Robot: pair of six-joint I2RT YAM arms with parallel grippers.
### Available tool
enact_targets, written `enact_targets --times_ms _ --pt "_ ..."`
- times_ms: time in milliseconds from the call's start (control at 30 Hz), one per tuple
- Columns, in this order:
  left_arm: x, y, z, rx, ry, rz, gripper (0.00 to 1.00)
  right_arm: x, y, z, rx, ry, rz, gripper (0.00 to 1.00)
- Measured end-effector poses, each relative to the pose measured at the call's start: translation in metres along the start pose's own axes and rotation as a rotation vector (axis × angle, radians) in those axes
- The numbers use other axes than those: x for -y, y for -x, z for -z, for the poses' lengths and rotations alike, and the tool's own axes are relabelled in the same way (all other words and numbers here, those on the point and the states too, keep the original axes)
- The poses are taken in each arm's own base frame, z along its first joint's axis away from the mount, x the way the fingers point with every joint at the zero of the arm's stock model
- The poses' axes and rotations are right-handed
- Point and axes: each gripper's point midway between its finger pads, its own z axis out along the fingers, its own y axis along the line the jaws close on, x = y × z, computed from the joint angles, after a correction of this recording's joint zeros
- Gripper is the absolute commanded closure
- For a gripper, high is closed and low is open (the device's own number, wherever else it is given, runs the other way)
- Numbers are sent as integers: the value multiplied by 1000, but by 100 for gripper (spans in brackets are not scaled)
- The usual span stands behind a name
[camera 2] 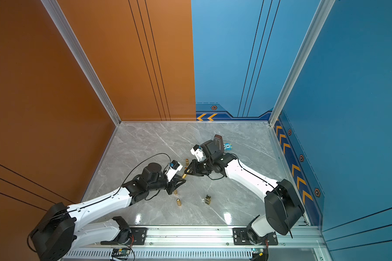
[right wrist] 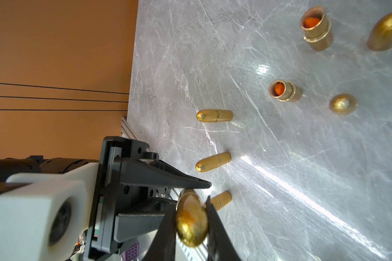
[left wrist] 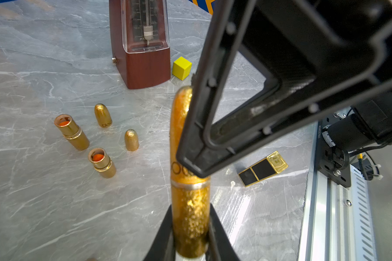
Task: Open the lipstick cap
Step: Open the cover of the lipstick.
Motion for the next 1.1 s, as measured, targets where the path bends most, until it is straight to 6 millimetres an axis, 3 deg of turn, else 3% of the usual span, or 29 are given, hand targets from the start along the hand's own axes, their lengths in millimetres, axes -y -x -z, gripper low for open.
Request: enact_targets --times_ms 1100 --pt "6 29 6 73 16 -64 100 -9 7 31 51 64 3 82"
